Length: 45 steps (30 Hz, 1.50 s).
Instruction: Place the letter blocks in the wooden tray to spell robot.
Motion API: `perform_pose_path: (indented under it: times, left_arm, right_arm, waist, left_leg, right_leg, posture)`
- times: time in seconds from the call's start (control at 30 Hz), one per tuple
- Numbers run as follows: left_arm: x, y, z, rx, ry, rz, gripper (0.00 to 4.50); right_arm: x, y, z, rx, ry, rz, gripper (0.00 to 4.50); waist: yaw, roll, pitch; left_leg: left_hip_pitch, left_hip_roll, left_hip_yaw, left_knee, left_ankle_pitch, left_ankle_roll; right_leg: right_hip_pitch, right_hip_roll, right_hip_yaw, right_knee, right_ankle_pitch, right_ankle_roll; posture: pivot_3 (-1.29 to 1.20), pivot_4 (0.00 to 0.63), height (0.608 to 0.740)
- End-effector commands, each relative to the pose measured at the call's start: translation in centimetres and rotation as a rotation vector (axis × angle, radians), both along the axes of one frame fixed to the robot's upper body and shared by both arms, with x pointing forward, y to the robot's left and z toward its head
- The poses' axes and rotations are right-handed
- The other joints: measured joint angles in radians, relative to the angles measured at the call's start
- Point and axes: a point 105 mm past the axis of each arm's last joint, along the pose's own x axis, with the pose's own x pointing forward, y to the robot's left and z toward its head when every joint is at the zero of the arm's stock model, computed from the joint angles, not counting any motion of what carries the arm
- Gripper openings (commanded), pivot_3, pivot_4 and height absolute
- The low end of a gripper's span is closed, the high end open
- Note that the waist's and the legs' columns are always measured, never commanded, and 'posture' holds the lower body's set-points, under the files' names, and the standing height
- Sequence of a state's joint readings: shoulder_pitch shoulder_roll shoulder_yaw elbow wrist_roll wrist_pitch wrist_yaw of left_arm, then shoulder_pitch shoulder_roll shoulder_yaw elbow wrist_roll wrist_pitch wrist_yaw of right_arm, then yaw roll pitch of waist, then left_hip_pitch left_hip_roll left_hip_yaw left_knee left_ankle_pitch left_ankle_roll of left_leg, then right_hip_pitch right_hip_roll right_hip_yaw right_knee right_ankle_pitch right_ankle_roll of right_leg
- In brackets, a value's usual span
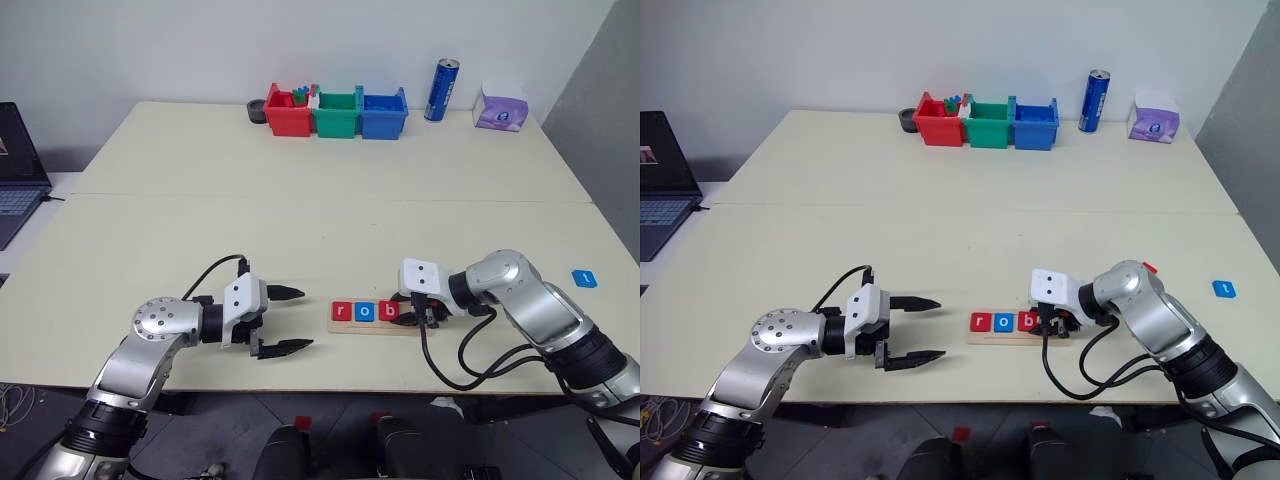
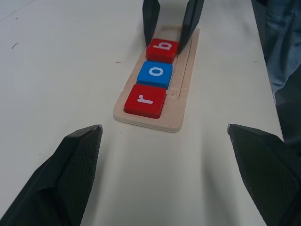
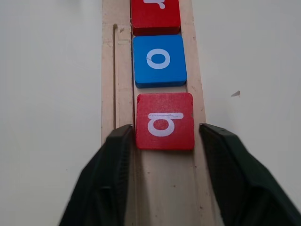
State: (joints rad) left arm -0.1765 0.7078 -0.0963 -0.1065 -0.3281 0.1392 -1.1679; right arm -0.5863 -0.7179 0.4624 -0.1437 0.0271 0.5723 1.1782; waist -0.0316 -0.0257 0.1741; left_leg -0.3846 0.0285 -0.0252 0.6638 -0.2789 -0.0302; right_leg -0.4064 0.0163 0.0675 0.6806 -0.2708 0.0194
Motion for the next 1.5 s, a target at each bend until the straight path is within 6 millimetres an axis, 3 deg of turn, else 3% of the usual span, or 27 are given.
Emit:
perform_pose_path:
  times: [0.03, 0.13, 0.37, 0.47, 0.57, 0.8, 1.1, 1.33, 1.5]
  left_arm:
    - [0.1, -0.1, 0.4, -0.006, -0.03, -0.006, 4.5]
    - [0.1, -0.2, 0.4, -0.008, -0.029, -0.007, 4.5]
    - [0.1, -0.2, 0.3, -0.011, -0.029, -0.002, 4.5]
    - [0.0, -0.1, 0.2, -0.012, -0.029, 0.003, 4.5]
    - [0.0, -0.1, 0.2, -0.011, -0.029, 0.006, 4.5]
    - [0.3, 0.1, 0.1, -0.006, -0.033, 0.013, 4.5]
    - [0.4, 0.3, 0.0, -0.003, -0.036, 0.016, 4.5]
    - [0.3, 0.3, 0.0, -0.001, -0.036, 0.018, 4.5]
    - [0.2, 0.4, 0.0, 0.001, -0.036, 0.018, 4.5]
  right_arm:
    - [0.6, 0.7, 2.1, 0.036, -0.061, 0.024, 3.52]
    - [0.9, 0.7, 3.2, 0.061, -0.084, 0.009, 4.47]
    - [-0.4, -0.1, 5.2, 0.137, -0.11, -0.03, 4.47]
    - [-0.9, -0.9, 4.4, 0.129, -0.123, -0.067, 3.88]
    - [-1.1, -1.7, 3.4, 0.113, -0.144, -0.107, 2.8]
    - [0.1, -0.5, 2.4, 0.16, -0.218, -0.181, 0.13]
    - [1.1, 0.4, 0.9, 0.111, -0.226, -0.173, 0.03]
    - [0.1, 1.6, 1.1, 0.139, -0.189, -0.106, 0.03]
    - [0.5, 1.5, 1.4, 0.14, -0.225, -0.114, 0.03]
  waist:
    - [0.0, 0.0, 0.0]
    - [0.0, 0.0, 0.0]
    - [0.001, 0.0, 0.0]
    - [0.001, 0.0, 0.0]
    - [0.001, 0.0, 0.0]
    - [-0.004, 0.0, 0.0]
    - [-0.001, 0.0, 0.0]
    - [-0.001, 0.0, 0.0]
    - [-0.001, 0.0, 0.0]
  left_leg:
    - [0.0, 0.0, 0.0, 0.0, 0.0, 0.0]
    - [0.0, 0.0, 0.0, 0.0, 0.0, 0.0]
    - [0.0, 0.0, -0.001, 0.0, 0.0, 0.0]
    - [-0.001, 0.0, -0.001, 0.0, 0.0, 0.0]
    - [-0.001, 0.0, 0.0, 0.0, 0.0, 0.0]
    - [0.0, 0.0, 0.0, 0.0, 0.0, 0.0]
    - [0.0, 0.0, 0.0, 0.0, 0.0, 0.0]
    - [0.0, 0.0, 0.0, 0.0, 0.0, 0.0]
    - [0.0, 0.0, 0.0, 0.0, 0.0, 0.0]
  right_leg:
    - [0.0, 0.0, 0.0, 0.0, 0.0, 0.0]
    - [0.0, 0.0, 0.0, 0.0, 0.0, 0.0]
    - [0.0, 0.0, 0.0, 0.0, 0.0, 0.0]
    - [0.0, 0.0, -0.001, 0.0, 0.0, 0.0]
    - [0.0, 0.0, -0.001, 0.0, 0.0, 0.0]
    - [0.0, 0.0, 0.001, 0.0, -0.002, 0.004]
    - [0.0, 0.0, 0.001, 0.0, 0.0, 0.0]
    - [0.0, 0.0, 0.0, 0.0, 0.0, 0.0]
    - [0.0, 0.0, 0.0, 0.0, 0.0, 0.0]
  posture:
    - [0.0, 0.15, 0.74]
    - [0.0, 0.15, 0.74]
    - [0.0, 0.15, 0.74]
    - [0.0, 0.15, 0.74]
    - [0.0, 0.15, 0.74]
    - [0.0, 0.15, 0.74]
    - [0.0, 0.15, 0.74]
    - [0.0, 0.15, 0.74]
    - [0.0, 0.15, 0.74]
